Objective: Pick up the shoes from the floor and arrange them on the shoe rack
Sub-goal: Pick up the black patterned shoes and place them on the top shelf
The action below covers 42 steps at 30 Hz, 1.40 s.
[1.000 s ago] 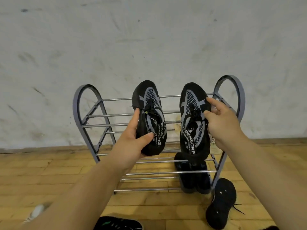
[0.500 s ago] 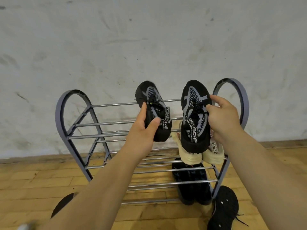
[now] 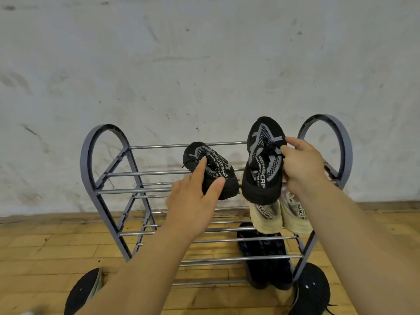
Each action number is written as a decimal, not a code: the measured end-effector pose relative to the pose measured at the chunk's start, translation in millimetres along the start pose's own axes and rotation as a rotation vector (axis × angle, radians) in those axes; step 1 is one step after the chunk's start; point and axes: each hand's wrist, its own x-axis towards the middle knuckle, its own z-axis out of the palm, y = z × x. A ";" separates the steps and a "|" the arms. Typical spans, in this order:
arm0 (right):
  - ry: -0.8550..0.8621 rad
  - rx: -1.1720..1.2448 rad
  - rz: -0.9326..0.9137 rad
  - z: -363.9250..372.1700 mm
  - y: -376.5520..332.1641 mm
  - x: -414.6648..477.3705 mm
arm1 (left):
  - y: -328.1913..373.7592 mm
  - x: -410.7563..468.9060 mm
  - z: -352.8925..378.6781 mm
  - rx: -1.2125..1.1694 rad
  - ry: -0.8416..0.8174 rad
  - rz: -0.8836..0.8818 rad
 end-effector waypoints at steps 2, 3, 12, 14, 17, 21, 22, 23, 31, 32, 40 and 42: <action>-0.042 -0.026 -0.007 4.9 3.6 0.8 | 1.3 -2.0 -2.7 0.001 -0.011 0.005; -0.073 -0.068 -0.008 6.4 4.8 -2.4 | 1.6 -3.2 -4.3 0.000 -0.017 0.003; -0.364 -0.882 -0.332 -7.0 7.1 -41.6 | -2.2 -7.9 -10.2 0.018 -0.015 0.034; -0.379 -0.965 -0.357 -8.8 10.9 -43.7 | -3.6 -7.2 -8.3 -0.005 -0.014 0.041; -0.388 -0.994 -0.371 -12.1 12.5 -47.3 | -3.9 -7.4 -6.7 -0.005 -0.006 0.038; -0.384 -1.000 -0.440 -15.5 14.7 -48.3 | -4.7 -8.5 -5.5 0.001 -0.007 0.043; -0.378 -1.003 -0.466 -17.2 14.3 -47.1 | -4.8 -8.7 -5.3 0.006 -0.006 0.040; -0.369 -0.997 -0.481 -19.5 14.1 -44.7 | -4.1 -9.1 -5.1 0.020 -0.005 0.036; -0.356 -1.060 -0.509 -33.7 19.4 -42.1 | -5.4 -9.0 -3.8 0.058 0.002 0.059; -0.354 -1.055 -0.527 -35.5 19.8 -42.1 | -6.0 -8.7 -3.6 0.051 0.004 0.058; -0.174 -1.095 -0.529 -70.2 16.7 -18.6 | -2.2 -12.1 -5.3 0.054 0.006 0.045; -0.091 -1.164 -0.547 -78.1 17.0 -13.2 | -1.2 -12.3 -5.5 0.056 0.005 0.047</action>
